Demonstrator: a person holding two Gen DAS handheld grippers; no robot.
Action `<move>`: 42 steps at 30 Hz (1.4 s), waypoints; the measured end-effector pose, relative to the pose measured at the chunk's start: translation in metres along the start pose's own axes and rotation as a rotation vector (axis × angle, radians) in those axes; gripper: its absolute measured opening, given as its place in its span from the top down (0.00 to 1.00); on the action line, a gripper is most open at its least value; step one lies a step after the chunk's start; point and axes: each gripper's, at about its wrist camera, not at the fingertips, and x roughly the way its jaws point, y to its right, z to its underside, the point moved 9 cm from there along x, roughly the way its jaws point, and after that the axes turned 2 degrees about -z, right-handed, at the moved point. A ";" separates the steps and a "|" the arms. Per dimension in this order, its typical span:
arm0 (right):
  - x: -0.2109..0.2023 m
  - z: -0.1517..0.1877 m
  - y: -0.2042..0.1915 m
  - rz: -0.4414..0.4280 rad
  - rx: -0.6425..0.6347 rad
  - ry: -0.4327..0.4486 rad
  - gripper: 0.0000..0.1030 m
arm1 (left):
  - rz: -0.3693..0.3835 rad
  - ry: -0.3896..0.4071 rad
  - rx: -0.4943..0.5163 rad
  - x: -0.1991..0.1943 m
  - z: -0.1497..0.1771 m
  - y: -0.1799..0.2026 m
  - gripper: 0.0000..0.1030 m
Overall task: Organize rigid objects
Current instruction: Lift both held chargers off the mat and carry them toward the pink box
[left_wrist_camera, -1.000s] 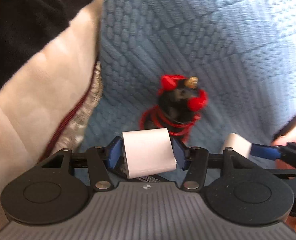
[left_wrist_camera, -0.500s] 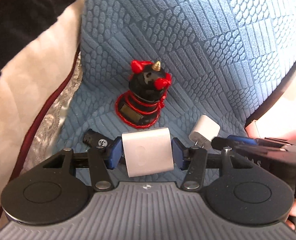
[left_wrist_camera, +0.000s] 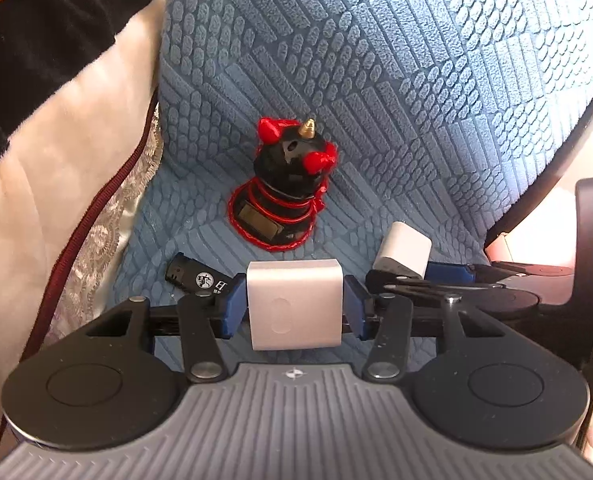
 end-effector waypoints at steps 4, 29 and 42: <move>-0.001 0.003 -0.005 0.044 -0.079 -0.009 0.61 | 0.002 0.000 -0.008 -0.004 0.003 -0.002 0.45; -0.090 0.077 -0.006 0.028 -0.028 0.003 0.69 | 0.022 -0.033 -0.018 -0.050 0.073 0.007 0.45; -0.125 0.123 -0.007 0.024 -0.003 0.021 0.83 | 0.002 -0.053 -0.023 -0.065 0.124 0.013 0.45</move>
